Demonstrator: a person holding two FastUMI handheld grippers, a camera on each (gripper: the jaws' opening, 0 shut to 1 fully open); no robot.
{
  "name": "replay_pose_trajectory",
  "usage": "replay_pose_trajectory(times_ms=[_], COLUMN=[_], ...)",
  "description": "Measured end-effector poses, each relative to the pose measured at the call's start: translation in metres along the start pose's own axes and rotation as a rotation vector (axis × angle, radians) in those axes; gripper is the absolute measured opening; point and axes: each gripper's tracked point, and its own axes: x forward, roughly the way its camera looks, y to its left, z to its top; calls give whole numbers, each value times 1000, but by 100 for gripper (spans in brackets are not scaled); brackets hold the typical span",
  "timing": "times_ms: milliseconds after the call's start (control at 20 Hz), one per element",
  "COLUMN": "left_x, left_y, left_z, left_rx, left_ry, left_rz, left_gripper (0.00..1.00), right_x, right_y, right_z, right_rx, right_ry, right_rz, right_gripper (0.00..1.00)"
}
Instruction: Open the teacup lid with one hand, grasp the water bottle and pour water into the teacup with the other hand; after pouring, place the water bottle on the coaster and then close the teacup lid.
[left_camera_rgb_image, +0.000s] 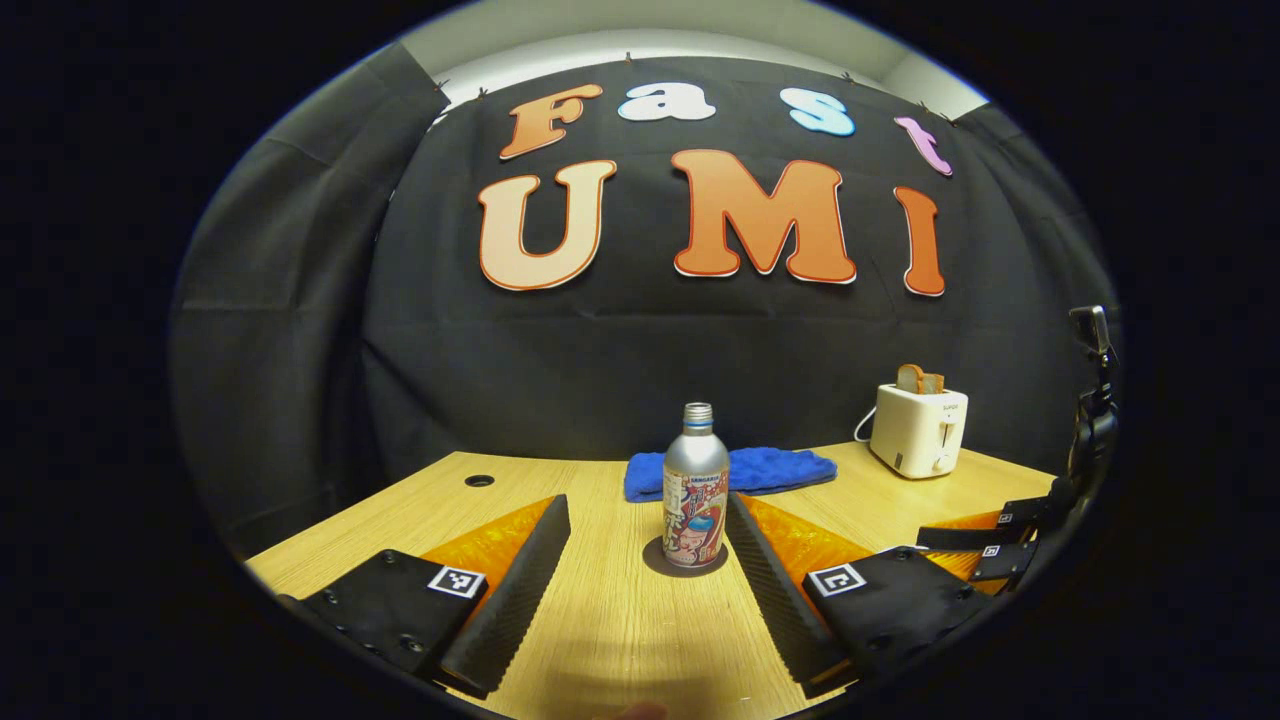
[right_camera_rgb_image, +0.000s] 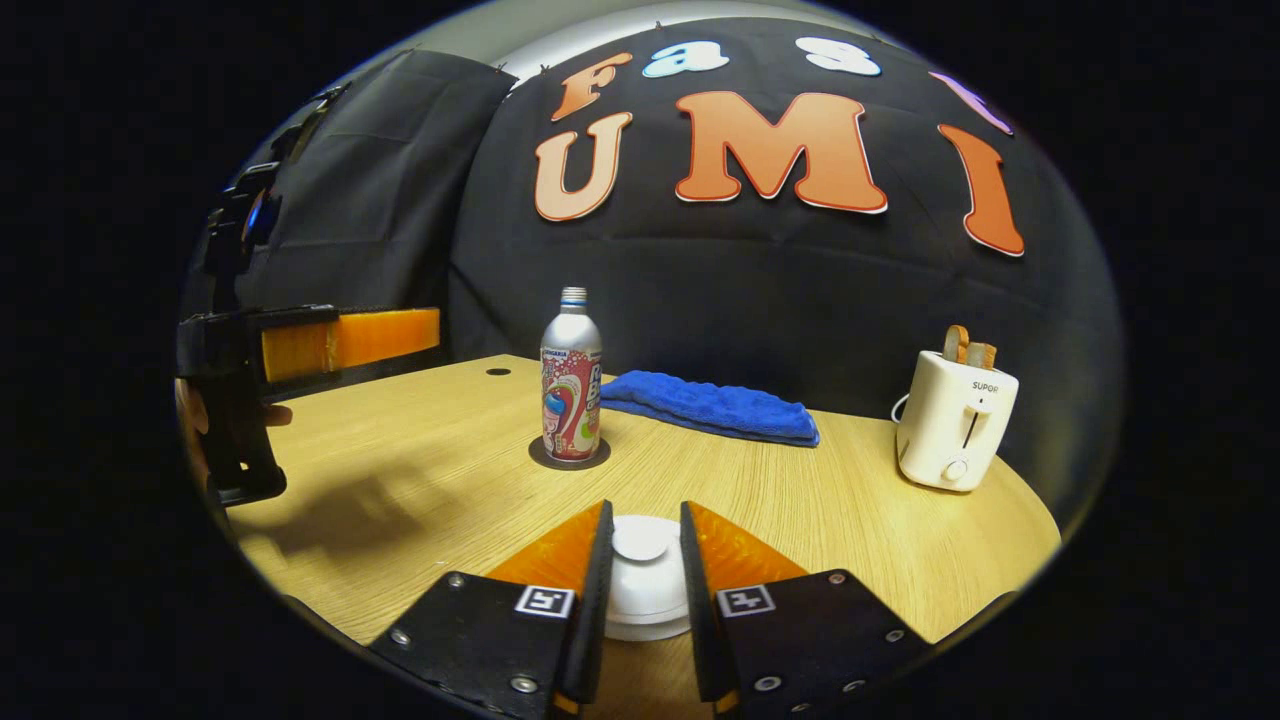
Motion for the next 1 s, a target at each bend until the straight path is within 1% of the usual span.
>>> replay_pose_trajectory(times_ms=[50,100,150,200,250,300,350,400,450,500,550,650,750,800,850,900,950,1000], left_x=[-2,-5,-8,-11,-16,-21,-25,-30,-35,-39,-43,-52,-58,-60,-63,-66,-69,-70], left_y=[-1,-1,0,1,2,3,2,0,-1,-3,-4,-3,-4,-3,-2,-1,1,2], left_z=[5,11,18,24,32,40,48,54,61,66,72,81,86,89,89,91,90,87], left_rx=[0,-4,-9,-12,-11,-10,-11,-15,-23,-26,-25,-12,-4,-7,-9,-11,-9,-8], left_ry=[-13,-26,-40,-56,-74,-95,-116,-133,-148,-156,-169,-193,-207,-211,-214,-217,-217,-213], left_rz=[2,5,8,16,25,33,38,39,37,36,37,49,56,59,63,67,72,74], left_gripper=[97,100,100,100,100,97,96,100,100,96,100,100,100,96,100,100,96,96], right_x=[-3,-6,-10,-14,-19,-25,-32,-40,-47,-55,-62,-78,-91,-98,-107,-113,-116,-118], right_y=[2,2,1,-1,-2,-3,-4,-6,-10,-14,-17,-23,-35,-45,-50,-54,-56,-59], right_z=[6,14,22,31,39,48,57,66,72,80,89,107,118,124,130,134,135,135], right_rx=[1,-2,-7,-11,-11,-9,-11,-18,-31,-46,-60,-66,-62,-63,-57,-45,-30,-17], right_ry=[-16,-36,-57,-80,-101,-121,-143,-161,-169,-186,-204,-253,-284,-298,-317,-331,-337,-337], right_rz=[8,8,5,-3,-10,-14,-19,-28,-47,-61,-76,-97,-146,-180,-200,-210,-211,-217], right_gripper=[43,55,59,67,70,76,78,81,82,84,86,86,87,88,88,89,89,89])
